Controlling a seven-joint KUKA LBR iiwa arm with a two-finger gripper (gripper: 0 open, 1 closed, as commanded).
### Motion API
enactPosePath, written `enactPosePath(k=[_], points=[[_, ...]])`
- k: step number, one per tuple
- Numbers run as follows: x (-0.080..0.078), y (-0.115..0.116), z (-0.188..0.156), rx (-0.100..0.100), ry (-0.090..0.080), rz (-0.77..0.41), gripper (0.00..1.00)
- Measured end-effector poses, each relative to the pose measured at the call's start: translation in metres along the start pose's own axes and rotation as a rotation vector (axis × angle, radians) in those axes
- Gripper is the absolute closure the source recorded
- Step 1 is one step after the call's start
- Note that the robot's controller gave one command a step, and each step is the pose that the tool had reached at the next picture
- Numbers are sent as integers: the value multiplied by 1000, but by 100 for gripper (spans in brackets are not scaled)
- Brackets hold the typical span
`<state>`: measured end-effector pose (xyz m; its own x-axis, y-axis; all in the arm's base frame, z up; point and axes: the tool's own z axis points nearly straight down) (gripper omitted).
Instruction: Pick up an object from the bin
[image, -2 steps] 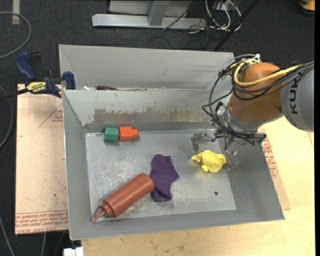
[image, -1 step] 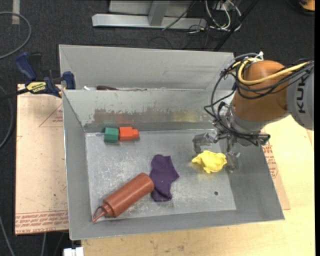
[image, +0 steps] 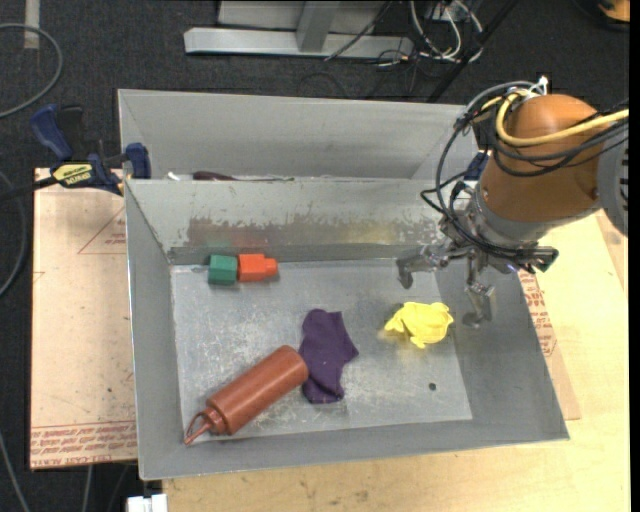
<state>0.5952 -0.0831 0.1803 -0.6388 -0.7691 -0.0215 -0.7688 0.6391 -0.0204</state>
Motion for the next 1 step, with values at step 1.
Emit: enactPosePath(k=[1], points=[[-5,-1,31,-6,3,-145,0]])
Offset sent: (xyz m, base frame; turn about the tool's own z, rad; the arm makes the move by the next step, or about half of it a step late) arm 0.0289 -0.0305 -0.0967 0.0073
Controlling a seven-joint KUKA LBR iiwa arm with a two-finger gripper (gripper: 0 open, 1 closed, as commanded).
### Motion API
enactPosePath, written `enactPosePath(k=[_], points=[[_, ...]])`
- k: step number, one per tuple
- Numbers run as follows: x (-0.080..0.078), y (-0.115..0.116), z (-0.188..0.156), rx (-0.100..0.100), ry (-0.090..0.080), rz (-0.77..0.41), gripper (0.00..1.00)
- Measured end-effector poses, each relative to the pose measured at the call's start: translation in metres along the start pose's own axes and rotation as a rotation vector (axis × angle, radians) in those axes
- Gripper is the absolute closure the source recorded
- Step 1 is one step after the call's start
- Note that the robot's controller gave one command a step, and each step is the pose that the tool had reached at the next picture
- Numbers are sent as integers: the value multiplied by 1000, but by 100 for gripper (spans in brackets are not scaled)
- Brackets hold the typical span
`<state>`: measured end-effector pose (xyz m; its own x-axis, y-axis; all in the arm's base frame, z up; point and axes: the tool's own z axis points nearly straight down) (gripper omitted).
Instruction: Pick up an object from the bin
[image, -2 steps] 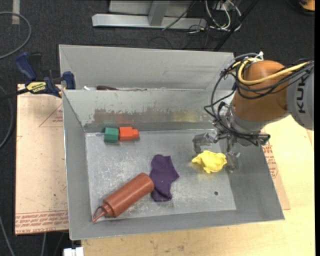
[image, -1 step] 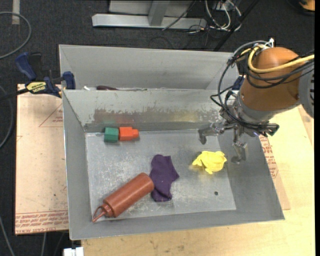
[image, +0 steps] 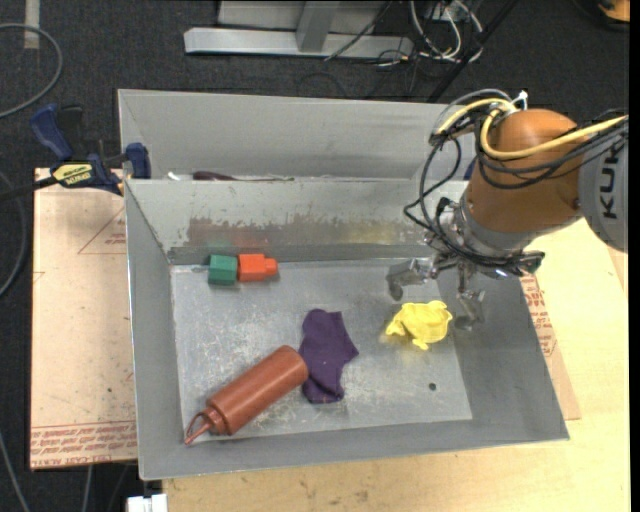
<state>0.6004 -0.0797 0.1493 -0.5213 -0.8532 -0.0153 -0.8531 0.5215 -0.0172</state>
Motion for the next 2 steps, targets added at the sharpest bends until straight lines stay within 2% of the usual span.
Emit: enactPosePath(k=[1,2], points=[[5,-10,25,-1,-1,-228,0],[13,-1,62,1,-3,-182,0]])
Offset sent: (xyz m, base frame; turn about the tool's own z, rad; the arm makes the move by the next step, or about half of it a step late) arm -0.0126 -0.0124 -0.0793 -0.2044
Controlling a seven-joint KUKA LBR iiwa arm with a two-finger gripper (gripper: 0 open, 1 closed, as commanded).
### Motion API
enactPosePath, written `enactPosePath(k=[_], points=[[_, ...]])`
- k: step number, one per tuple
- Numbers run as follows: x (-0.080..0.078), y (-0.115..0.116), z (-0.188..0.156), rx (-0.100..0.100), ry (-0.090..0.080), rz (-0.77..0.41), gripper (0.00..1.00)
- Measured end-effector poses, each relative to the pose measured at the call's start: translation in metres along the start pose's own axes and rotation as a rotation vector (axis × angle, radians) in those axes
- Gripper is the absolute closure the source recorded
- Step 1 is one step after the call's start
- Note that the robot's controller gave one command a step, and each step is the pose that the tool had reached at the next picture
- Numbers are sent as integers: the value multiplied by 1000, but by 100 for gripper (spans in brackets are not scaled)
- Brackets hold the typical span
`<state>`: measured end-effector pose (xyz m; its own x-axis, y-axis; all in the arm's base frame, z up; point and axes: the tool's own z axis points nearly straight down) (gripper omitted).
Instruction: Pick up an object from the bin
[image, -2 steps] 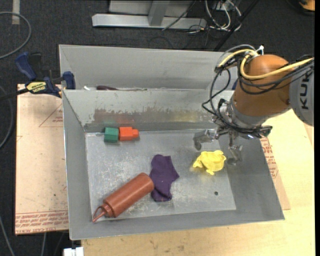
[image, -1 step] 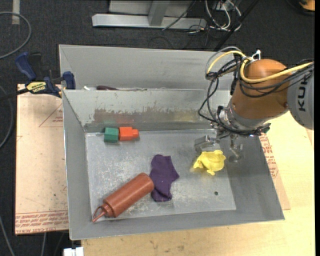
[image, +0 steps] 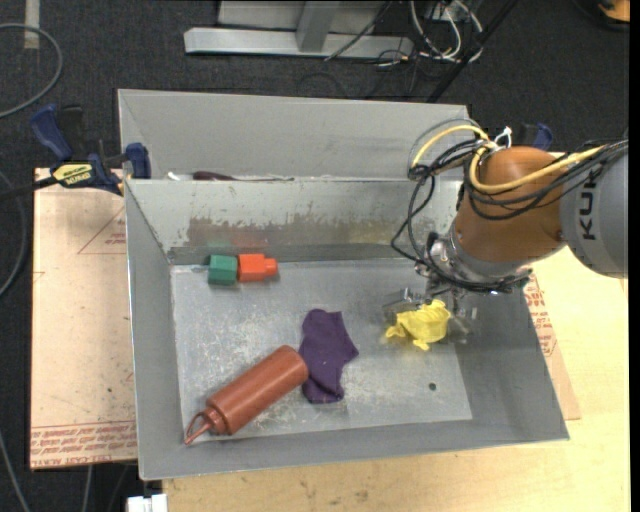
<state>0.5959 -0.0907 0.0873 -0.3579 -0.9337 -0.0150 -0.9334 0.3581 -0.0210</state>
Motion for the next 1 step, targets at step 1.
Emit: enactPosePath(k=[1], points=[[1,5,13,4,-4,-17,100]])
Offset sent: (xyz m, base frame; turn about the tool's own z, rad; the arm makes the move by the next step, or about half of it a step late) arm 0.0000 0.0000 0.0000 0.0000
